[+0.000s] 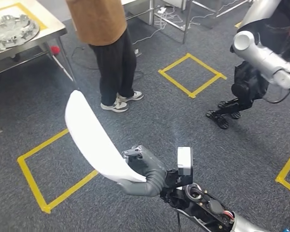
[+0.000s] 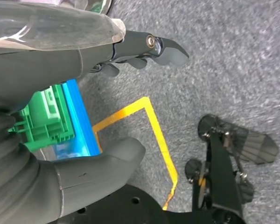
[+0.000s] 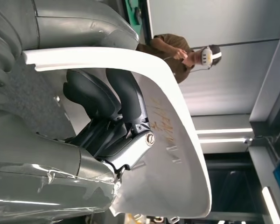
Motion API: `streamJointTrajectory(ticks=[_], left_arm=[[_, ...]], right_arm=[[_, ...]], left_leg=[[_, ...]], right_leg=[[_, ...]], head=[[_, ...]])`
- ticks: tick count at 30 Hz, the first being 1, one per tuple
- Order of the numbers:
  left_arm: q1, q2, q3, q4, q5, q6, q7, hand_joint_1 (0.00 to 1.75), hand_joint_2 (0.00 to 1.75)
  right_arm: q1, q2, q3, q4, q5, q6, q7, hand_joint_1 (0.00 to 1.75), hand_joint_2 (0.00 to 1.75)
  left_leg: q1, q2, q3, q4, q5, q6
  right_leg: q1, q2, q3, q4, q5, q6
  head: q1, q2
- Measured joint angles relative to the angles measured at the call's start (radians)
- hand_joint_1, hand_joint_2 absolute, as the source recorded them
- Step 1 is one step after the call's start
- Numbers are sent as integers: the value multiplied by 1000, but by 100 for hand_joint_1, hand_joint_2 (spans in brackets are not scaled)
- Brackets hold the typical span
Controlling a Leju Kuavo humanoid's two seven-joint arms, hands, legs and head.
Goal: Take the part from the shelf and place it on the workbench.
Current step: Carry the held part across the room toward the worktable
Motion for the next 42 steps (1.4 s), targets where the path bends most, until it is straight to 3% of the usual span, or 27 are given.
streamJointTrajectory(ticks=[1, 3, 6, 7, 8, 9, 11, 13, 14, 16, 18, 19, 21, 22, 23, 24, 25, 27, 28, 30, 32, 34, 36, 38, 39, 40, 42], left_arm=[[2, 1, 0, 0, -1, 0, -1, 0, 175], [5, 2, 0, 0, -2, 0, -1, 0, 175], [-1, 2, 0, 0, -2, 0, -3, 0, 175], [-2, 2, 0, 0, -2, 0, -3, 0, 175], [-1, 2, 0, 0, -2, 0, -3, 0, 175], [0, 2, 0, 0, -1, 0, -3, 0, 175], [0, 3, 0, 0, -1, 0, -3, 0, 175], [-3, 5, 0, 0, -1, 1, -3, 0, 175], [-3, 5, 0, 0, -1, 1, -3, 0, 175], [-3, 5, 0, 0, -2, 1, -2, 0, 175], [-1, 5, 0, 0, -2, 1, -2, 0, 175], [-1, 5, 0, 0, -2, 1, -1, 0, 175], [-2, 5, 0, 0, -2, 0, 0, 0, 175], [-3, 5, 0, 0, -2, 0, 1, 0, 175], [-3, 5, 0, 0, -2, 0, 3, 0, 175], [-3, 5, 0, 0, -2, 0, 5, 0, 175], [-2, 5, 0, 0, -2, 0, 7, 0, 175], [-3, 3, 0, 0, -2, 0, 9, 0, 175], [-4, 2, 0, 0, -2, 0, 10, 0, 175], [-3, 0, 0, 0, -2, 0, 9, 0, 175], [2, 2, 0, 0, -4, 1, 9, 0, 175], [4, 2, 0, 0, -6, 1, 9, 0, 175], [1, 2, 0, 0, -7, 1, 9, 0, 175], [0, 1, 0, 0, -7, 1, 9, 0, 175], [1, 1, 0, 0, -7, 1, 9, 0, 175], [2, 1, 0, 0, -7, 1, 9, 0, 175], [1, 2, 0, 0, -8, 1, 9, 0, 175]], right_arm=[[1, 0, 0, -1, 1, -2, 0, 175, 175], [2, 0, -1, -3, 3, -4, 1, 175, 175], [8, 0, -2, -4, 5, -5, 2, 175, 175], [10, 0, -2, -4, 5, -6, 3, 175, 175], [12, 0, -2, -4, 5, -6, 4, 175, 175], [13, 0, -3, -4, 5, -6, 4, 175, 175], [13, 0, -3, -4, 5, -6, 4, 175, 175], [12, 0, -4, -5, 5, -6, 5, 175, 175], [12, 0, -4, -5, 5, -7, 5, 175, 175], [11, 0, -6, -5, 5, -7, 5, 175, 175], [11, 0, -7, -6, 5, -7, 5, 175, 175], [12, 0, -8, -6, 5, -6, 4, 175, 175], [15, 0, -8, -6, 4, -6, 4, 175, 175], [19, 0, -9, -6, 3, -6, 4, 175, 175], [22, 0, -9, -5, 3, -6, 4, 175, 175], [24, 0, -9, -5, 2, -6, 4, 175, 175], [25, 0, -10, -5, 1, -6, 4, 175, 175], [25, 0, -10, -5, -1, -4, 4, 175, 175], [25, 0, -11, -5, -2, -2, 4, 175, 175], [26, 0, -11, -5, -3, -1, 3, 175, 175], [26, 0, -11, -5, -4, 0, 1, 175, 175], [25, 0, -12, -5, -5, 0, 0, 175, 175], [27, 0, -13, -5, -6, 0, 0, 175, 175], [30, 0, -13, -4, -6, 0, 0, 175, 175], [31, 0, -14, -4, -6, 0, 0, 175, 175], [31, 0, -14, -4, -6, 0, 0, 175, 175], [30, 0, -15, -4, -6, 0, 0, 175, 175]], left_leg=[[1, -4, -4, 0, 1, -6], [-1, 23, -21, 30, -19, -17], [0, 83, -113, 215, -111, -28], [1, 89, -141, 270, -129, -31], [2, 93, -151, 290, -127, -34], [3, 97, -139, 269, -108, -36], [4, 128, -64, 132, -45, -36], [0, 159, -3, 20, -9, -26], [-3, 164, 8, -1, -6, -20], [-6, 144, 7, -2, -6, -6], [-3, 129, 8, -5, -4, 6], [0, 122, 9, -6, -2, 12], [-2, 105, 9, -6, -2, 19], [-3, 95, 9, -6, -2, 21], [-4, 83, 10, -6, -2, 21], [-5, 71, 11, -5, -2, 21], [-5, 59, 13, -5, -3, 21], [-6, 37, 15, -4, -3, 19], [-6, 26, 13, -3, -2, 16], [-4, 7, 3, -1, 2, 6], [-3, 0, -4, 0, 5, -6], [-5, 36, -31, 50, -28, -15], [-3, 80, -94, 178, -94, -21], [1, 91, -149, 287, -129, -29], [2, 95, -151, 291, -120, -32], [4, 100, -131, 255, -95, -34], [5, 133, -52, 109, -31, -35]], right_leg=[[-3, -10, 5, -7, 1, -3], [-8, -31, 11, -19, 11, -11], [-6, -70, 11, -26, 15, -20], [-5, -83, 10, -26, 14, -20], [-4, -96, 10, -26, 13, -20], [-4, -107, 10, -26, 13, -19], [-4, -127, 13, -24, 9, -14], [2, -141, 15, -20, 2, -5], [6, -147, 17, -18, -1, 0], [6, -157, 21, -19, -6, 10], [2, -135, 13, 8, -31, 22], [0, -114, -5, 51, -58, 27], [-1, -82, -68, 193, -126, 31], [-1, -76, -99, 259, -148, 30], [-1, -74, -117, 294, -151, 29], [-1, -72, -118, 288, -133, 26], [-1, -68, -101, 243, -98, 22], [-1, -33, -44, 101, -20, 11], [-1, -15, -22, 46, 0, 7], [0, 0, -3, 1, 2, 3], [-2, -18, 6, -11, 4, -2], [-8, -40, 11, -23, 13, -10], [-8, -64, 10, -26, 16, -15], [-8, -89, 9, -26, 15, -16], [-8, -101, 9, -26, 14, -15], [-9, -111, 10, -25, 13, -14], [-8, -129, 12, -23, 8, -7]], head=[[1, 0], [-9, 0], [-31, 0], [-36, 0], [-40, 0], [-45, 0], [-53, 0], [-57, 0], [-55, 0], [-49, 0], [-43, 0], [-37, 0], [-20, 0], [-13, 0], [-9, 0], [-4, 0], [-1, 0], [5, 0], [5, 0], [5, 0], [4, 0], [-8, 0], [-22, 0], [-32, 0], [-36, 0], [-42, 0], [-51, 0]])
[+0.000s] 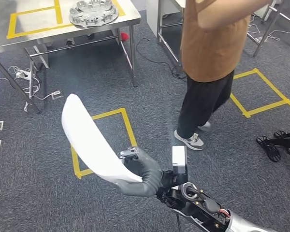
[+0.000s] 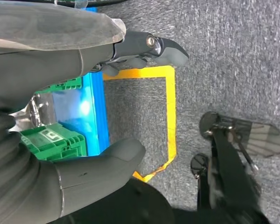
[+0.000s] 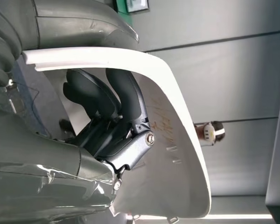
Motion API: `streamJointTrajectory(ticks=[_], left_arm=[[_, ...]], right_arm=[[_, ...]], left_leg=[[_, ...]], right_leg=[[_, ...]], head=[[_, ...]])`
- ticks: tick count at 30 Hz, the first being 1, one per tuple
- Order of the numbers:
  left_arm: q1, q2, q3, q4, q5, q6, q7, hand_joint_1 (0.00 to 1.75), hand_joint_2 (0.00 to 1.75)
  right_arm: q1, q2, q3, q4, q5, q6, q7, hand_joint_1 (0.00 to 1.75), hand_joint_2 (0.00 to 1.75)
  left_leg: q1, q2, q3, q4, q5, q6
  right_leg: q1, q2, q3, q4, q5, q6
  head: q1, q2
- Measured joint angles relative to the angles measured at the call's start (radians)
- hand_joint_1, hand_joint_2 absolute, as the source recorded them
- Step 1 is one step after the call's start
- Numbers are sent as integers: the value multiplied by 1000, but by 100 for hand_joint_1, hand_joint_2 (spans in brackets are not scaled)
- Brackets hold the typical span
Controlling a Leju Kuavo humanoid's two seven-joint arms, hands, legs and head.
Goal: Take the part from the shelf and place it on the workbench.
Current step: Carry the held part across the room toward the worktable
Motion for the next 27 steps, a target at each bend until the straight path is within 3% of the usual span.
streamJointTrajectory(ticks=[2, 3, 5, 6, 8, 10, 11, 12, 13, 14, 16, 18, 20, 22, 24, 26, 27], left_arm=[[-3, 0, 0, 0, -1, 0, 0, 0, 175], [-4, 0, 0, 0, -2, 0, 1, 0, 175], [-2, 0, 0, 0, -2, -1, 4, 0, 175], [-1, -1, 0, 0, -3, -1, 5, 0, 175], [-1, -1, 0, 0, -3, -2, 8, 0, 175], [-2, -1, 0, 0, -3, -2, 9, 0, 175], [-2, -2, 0, 0, -3, -2, 10, 0, 175], [-2, -2, 0, 0, -3, -2, 12, 0, 175], [-2, -2, 0, 0, -3, -2, 14, 0, 175], [-1, -2, 0, 0, -3, -2, 15, 0, 175], [-2, -5, -1, 0, -5, -2, 16, 0, 175], [-3, -7, -1, 0, -8, -2, 15, 0, 175], [0, -7, -1, 0, -9, -1, 14, 0, 175], [3, -7, -1, 0, -9, 0, 13, 0, 175], [-1, -8, -1, 0, -10, 0, 10, 0, 175], [-4, -8, -1, 0, -12, -1, 8, 0, 175], [-4, -8, -1, 0, -14, -1, 7, 0, 175]], right_arm=[[-1, 0, -2, 0, 0, 0, 0, 175, 175], [-1, 0, -2, 0, 0, 0, 0, 175, 175], [-1, 0, -4, -1, 0, 0, 0, 175, 175], [-1, 0, -4, -1, 0, -1, -1, 175, 175], [1, 0, -7, -2, 0, -1, -1, 175, 175], [6, 0, -10, -3, 0, -2, 0, 175, 175], [10, -1, -10, -3, 0, -2, 0, 175, 175], [14, -1, -10, -2, 0, -2, 0, 175, 175], [16, -1, -11, -2, 0, -2, 0, 175, 175], [17, -1, -11, -2, 0, -2, 1, 175, 175], [17, -1, -12, -3, 0, -2, 1, 175, 175], [17, -1, -13, -3, 0, -2, 1, 175, 175], [17, -1, -15, -5, 0, -3, 1, 175, 175], [17, -1, -16, -7, 0, -3, 1, 175, 175], [17, -1, -19, -9, 0, -3, 2, 175, 175], [20, -1, -20, -9, -3, 0, 1, 175, 175], [21, -1, -20, -9, -5, 5, 2, 175, 175]], left_leg=[[-3, 24, 51, -96, 28, 9], [-6, 24, 56, -109, 28, 16], [-7, 4, 55, -109, 29, 31], [-6, -3, 56, -110, 29, 37], [-3, -17, 59, -113, 32, 49], [-6, -35, 58, -113, 32, 56], [-8, -45, 58, -112, 32, 57], [-9, -56, 59, -112, 32, 57], [-10, -68, 60, -112, 32, 57], [-11, -80, 62, -111, 32, 57], [-11, -102, 61, -110, 32, 54], [-7, -122, 48, -108, 38, 44], [-4, -139, 39, -110, 45, 30], [-7, -115, 25, -85, 29, 20], [-8, -64, -27, 20, -30, 12], [-4, -42, -90, 149, -84, 5], [-2, -38, -100, 176, -88, 2]], right_leg=[[6, -14, 2, 5, -7, 11], [9, -21, 3, 7, -10, 16], [7, -30, 7, 8, -16, 26], [5, -21, 5, 19, -27, 32], [1, 18, -29, 102, -81, 40], [1, 49, -94, 248, -148, 41], [2, 54, -120, 302, -163, 41], [2, 56, -130, 319, -157, 39], [3, 59, -122, 295, -131, 35], [4, 67, -98, 235, -89, 30], [4, 113, -41, 96, -21, 17], [6, 144, -14, 30, -5, 9], [5, 129, -7, 15, -5, 5], [-2, 106, -1, 1, 3, -2], [-2, 80, 1, -6, 8, -7], [1, 58, -2, -6, 8, -10], [1, 49, -3, -6, 8, -10]], head=[[-4, 0], [-2, 0], [6, 0], [9, 0], [18, 0], [31, 0], [37, 0], [41, 0], [45, 0], [48, 0], [50, 0], [51, 0], [55, 0], [48, 0], [33, 0], [21, 0], [17, 0]])
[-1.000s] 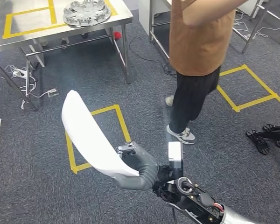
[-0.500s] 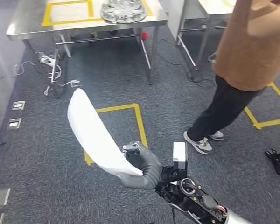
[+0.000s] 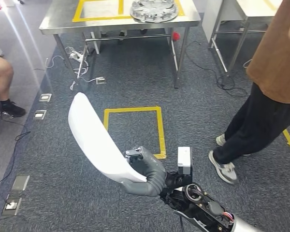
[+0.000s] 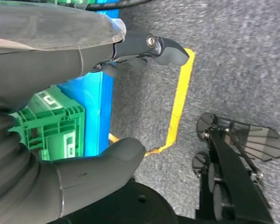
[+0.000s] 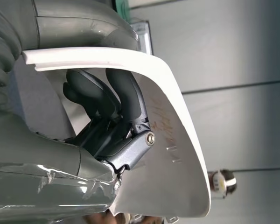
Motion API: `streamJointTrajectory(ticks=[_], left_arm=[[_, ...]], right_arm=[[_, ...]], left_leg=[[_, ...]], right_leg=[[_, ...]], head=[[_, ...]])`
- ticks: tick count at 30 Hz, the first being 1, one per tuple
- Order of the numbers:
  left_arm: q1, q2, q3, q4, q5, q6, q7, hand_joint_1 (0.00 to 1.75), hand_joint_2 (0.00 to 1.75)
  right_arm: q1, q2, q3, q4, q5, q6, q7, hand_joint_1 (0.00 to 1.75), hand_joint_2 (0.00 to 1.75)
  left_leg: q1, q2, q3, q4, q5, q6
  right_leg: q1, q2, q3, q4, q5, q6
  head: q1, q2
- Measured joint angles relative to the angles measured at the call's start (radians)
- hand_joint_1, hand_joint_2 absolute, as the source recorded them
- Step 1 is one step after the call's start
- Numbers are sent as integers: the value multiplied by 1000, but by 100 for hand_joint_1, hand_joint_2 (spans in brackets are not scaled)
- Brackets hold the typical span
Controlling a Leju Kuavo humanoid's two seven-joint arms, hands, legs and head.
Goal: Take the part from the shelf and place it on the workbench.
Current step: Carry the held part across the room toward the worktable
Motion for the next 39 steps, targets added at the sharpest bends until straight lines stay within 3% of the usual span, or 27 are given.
streamJointTrajectory(ticks=[1, 3, 5, 6, 7, 10, 11, 17, 21, 24, 39], left_arm=[[1, 0, 0, 0, -1, 0, 0, 0, 175], [3, 1, 0, 0, -2, -1, 0, 0, 175], [1, 2, 0, 0, -2, -1, 0, 0, 175], [0, 2, 0, 0, -1, -2, 0, 0, 175], [0, 1, 0, 0, 1, -4, 1, 0, 175], [3, 0, 0, 0, 5, -10, 3, 0, 175], [4, 1, 0, 0, 5, -10, 3, 0, 175], [4, 1, 0, 0, 5, -11, 3, 0, 175], [4, 1, 0, 0, 5, -12, 3, 0, 175], [4, 1, 0, 0, 3, -14, 0, 0, 175], [4, 1, 0, 0, -2, -20, -3, 0, 175]], right_arm=[[1, 0, 0, 0, 0, 6, 3, 175, 175], [1, 0, 1, -1, 7, 16, 14, 175, 175], [1, 0, 1, -3, 15, 18, 21, 175, 175], [1, 0, 2, -4, 14, 18, 20, 175, 175], [1, 0, 1, -5, 9, 16, 17, 175, 175], [3, 0, 0, -5, -10, 15, 6, 175, 175], [3, 0, -1, -5, -13, 15, 4, 175, 175], [3, 0, -7, -5, -19, 14, 0, 175, 175], [3, 0, -7, -5, -20, 13, -1, 175, 175], [5, 0, -10, -6, -19, 6, -3, 175, 175], [13, 0, -26, -8, -1, -23, -4, 175, 175]], left_leg=[[1, 2, 11, -14, 14, -2], [4, 8, 89, -142, 73, -3], [2, 14, 160, -263, 108, 6], [0, 15, 174, -289, 110, 13], [-2, 15, 176, -294, 109, 19], [-3, 15, 179, -294, 108, 24], [-4, 14, 179, -294, 107, 26], [-10, 14, 179, -293, 104, 37], [-12, 14, 179, -292, 102, 39], [-12, 14, 179, -292, 102, 39], [-8, 15, 180, -293, 103, 38]], right_leg=[[0, -7, -1, 0, 0, 0], [-1, -16, 0, 2, -2, 4], [3, -20, -2, 7, -5, 13], [6, -20, -2, 10, -7, 18], [8, -20, -3, 12, -12, 16], [8, -18, -1, 13, -15, -9], [7, -18, 0, 12, -12, -10], [3, -17, 6, 3, -8, 7], [0, -16, 7, 2, -9, 24], [0, -16, 6, 1, -10, 31], [7, -16, 6, 2, -11, 32]], head=[[-4, 0], [-13, 0], [-20, 0], [-20, 0], [-18, 0], [-7, 0], [-4, 0], [7, 0], [8, 0], [5, 0], [-4, 0]])
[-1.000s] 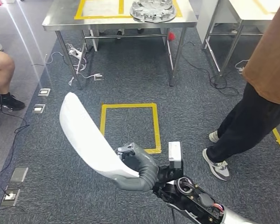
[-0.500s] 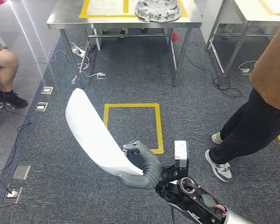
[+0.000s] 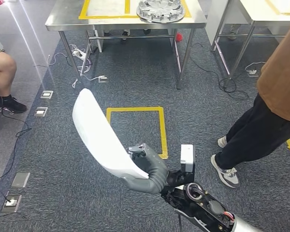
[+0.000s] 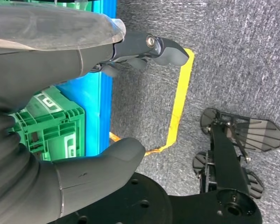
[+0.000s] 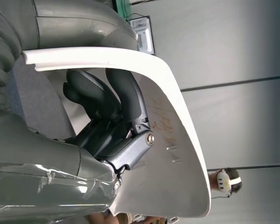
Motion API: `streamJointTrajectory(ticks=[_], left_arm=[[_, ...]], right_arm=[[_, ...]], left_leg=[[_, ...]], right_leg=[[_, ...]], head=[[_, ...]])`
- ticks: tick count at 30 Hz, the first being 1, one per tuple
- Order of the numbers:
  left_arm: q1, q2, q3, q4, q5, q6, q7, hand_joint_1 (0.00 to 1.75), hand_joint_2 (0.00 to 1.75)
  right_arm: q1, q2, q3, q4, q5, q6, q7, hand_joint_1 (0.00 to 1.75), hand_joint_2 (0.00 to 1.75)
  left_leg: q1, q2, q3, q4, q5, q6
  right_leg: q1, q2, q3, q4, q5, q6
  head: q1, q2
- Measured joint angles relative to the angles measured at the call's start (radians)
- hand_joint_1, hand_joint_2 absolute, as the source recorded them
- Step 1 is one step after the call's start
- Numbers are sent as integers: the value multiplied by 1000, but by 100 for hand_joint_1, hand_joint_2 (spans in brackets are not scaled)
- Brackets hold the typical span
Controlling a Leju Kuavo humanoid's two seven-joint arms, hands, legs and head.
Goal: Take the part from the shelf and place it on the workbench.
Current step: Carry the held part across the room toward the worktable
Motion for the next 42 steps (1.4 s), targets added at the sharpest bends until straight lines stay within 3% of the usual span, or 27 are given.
streamJointTrajectory(ticks=[8, 13, 15, 17, 19, 20, 21, 22, 24, 25, 26, 29, 31, 34, 35, 36, 37, 39, 40, 42], left_arm=[[0, 0, 0, 0, 1, 0, 3, 0, 175], [0, 1, 0, 0, 3, 0, 3, 0, 175], [1, 0, 0, 0, 4, 0, 4, 0, 175], [0, 0, 0, 0, 4, 0, 4, 0, 175], [0, 0, 0, 0, 5, 0, 4, 0, 175], [0, -1, 0, 0, 5, 0, 4, 0, 175], [1, -1, 0, 0, 4, 0, 4, 0, 175], [1, -2, 0, 0, 4, 0, 4, 0, 175], [1, -2, 0, 0, 4, 0, 5, 0, 175], [0, -2, 0, 0, 4, 0, 5, 0, 175], [-1, -1, 0, 0, 4, 0, 5, 0, 175], [-1, -2, 0, 0, 4, 0, 5, 0, 175], [-2, -3, 0, 0, 4, 0, 5, 0, 175], [-4, -3, 0, 0, 4, 0, 5, 0, 175], [-2, -3, 0, 0, 4, 0, 5, 0, 175], [0, -3, 0, 0, 4, 0, 5, 0, 175], [1, -3, 0, 0, 4, 0, 5, 0, 175], [1, -2, 0, 0, 4, 0, 5, 0, 175], [0, -1, 0, 0, 4, 0, 5, 0, 175], [-2, -1, 0, 0, 4, 0, 5, 0, 175]], right_arm=[[0, 0, -4, 0, 1, -3, 0, 175, 175], [0, 0, -5, 0, 1, -3, 0, 175, 175], [0, 0, -5, -1, 1, -2, 0, 175, 175], [1, 0, -6, -2, 0, -2, -1, 175, 175], [6, 0, -7, -2, -1, -3, -1, 175, 175], [10, -1, -7, -2, -2, -3, -1, 175, 175], [13, -1, -8, -2, -2, -3, -1, 175, 175], [15, -1, -8, -2, -2, -3, -1, 175, 175], [15, -1, -9, -2, -2, -3, -1, 175, 175], [15, -1, -9, -2, -2, -3, -1, 175, 175], [16, -1, -10, -2, -2, -3, -1, 175, 175], [17, -1, -12, -3, -2, -3, -1, 175, 175], [16, -1, -13, -3, -2, -3, -1, 175, 175], [17, -1, -13, -4, -2, -3, -1, 175, 175], [17, -1, -13, -4, -2, -3, -1, 175, 175], [17, -1, -13, -4, -2, -3, -1, 175, 175], [17, -1, -13, -4, -2, -3, -1, 175, 175], [17, -1, -13, -4, -2, -3, -1, 175, 175], [17, -1, -13, -4, -2, -3, -1, 175, 175], [16, -1, -13, -5, -2, -3, -1, 175, 175]], left_leg=[[0, 0, 0, 0, 0, 0], [-5, -1, -1, 3, -5, 11], [2, 0, 10, -13, 0, 18], [8, 0, 24, -26, 3, 26], [8, -1, 28, -27, 1, 27], [9, -3, 30, -27, -1, 26], [10, -6, 34, -27, -5, 23], [12, -9, 39, -25, -9, 19], [16, -15, 50, -20, -20, 6], [15, -17, 51, -15, -26, -1], [14, -20, 49, -10, -29, -9], [16, -20, 39, -1, -31, -27], [18, -15, 18, 46, -56, -34], [17, -11, -92, 243, -134, -36], [16, -11, -126, 294, -143, -35], [16, -11, -144, 310, -133, -32], [15, -11, -140, 285, -104, -28], [11, -9, -88, 151, -26, -17], [8, -8, -60, 86, -1, -12], [1, -6, -34, 23, 12, -5]], right_leg=[[0, 0, 0, 0, 0, 0], [-9, -2, 4, -7, 1, 12], [-9, 3, -1, 8, -11, 17], [-10, 15, -41, 96, -58, 20], [-12, 22, -114, 242, -115, 22], [-13, 23, -142, 291, -123, 25], [-15, 23, -155, 303, -111, 27], [-18, 23, -145, 271, -79, 29], [-23, 26, -90, 139, -1, 32], [-24, 29, -63, 79, 18, 31], [-23, 33, -47, 46, 23, 27], [-18, 37, -41, 34, 14, 8], [-19, 35, -37, 31, 13, -4], [-14, 29, -34, 29, 9, -16], [-12, 28, -33, 29, 7, -19], [-9, 27, -31, 29, 6, -21], [-7, 28, -28, 29, 4, -23], [-4, 28, -21, 29, -1, -23], [-2, 28, -19, 30, -5, -20], [0, 28, -19, 29, -9, -13]], head=[[0, 0], [-7, 0], [-7, 0], [0, 0], [8, 0], [12, 0], [15, 0], [18, 0], [25, 0], [28, 0], [30, 0], [24, 0], [16, 0], [-5, 0], [-10, 0], [-14, 0], [-16, 0], [-21, 0], [-23, 0], [-25, 0]])
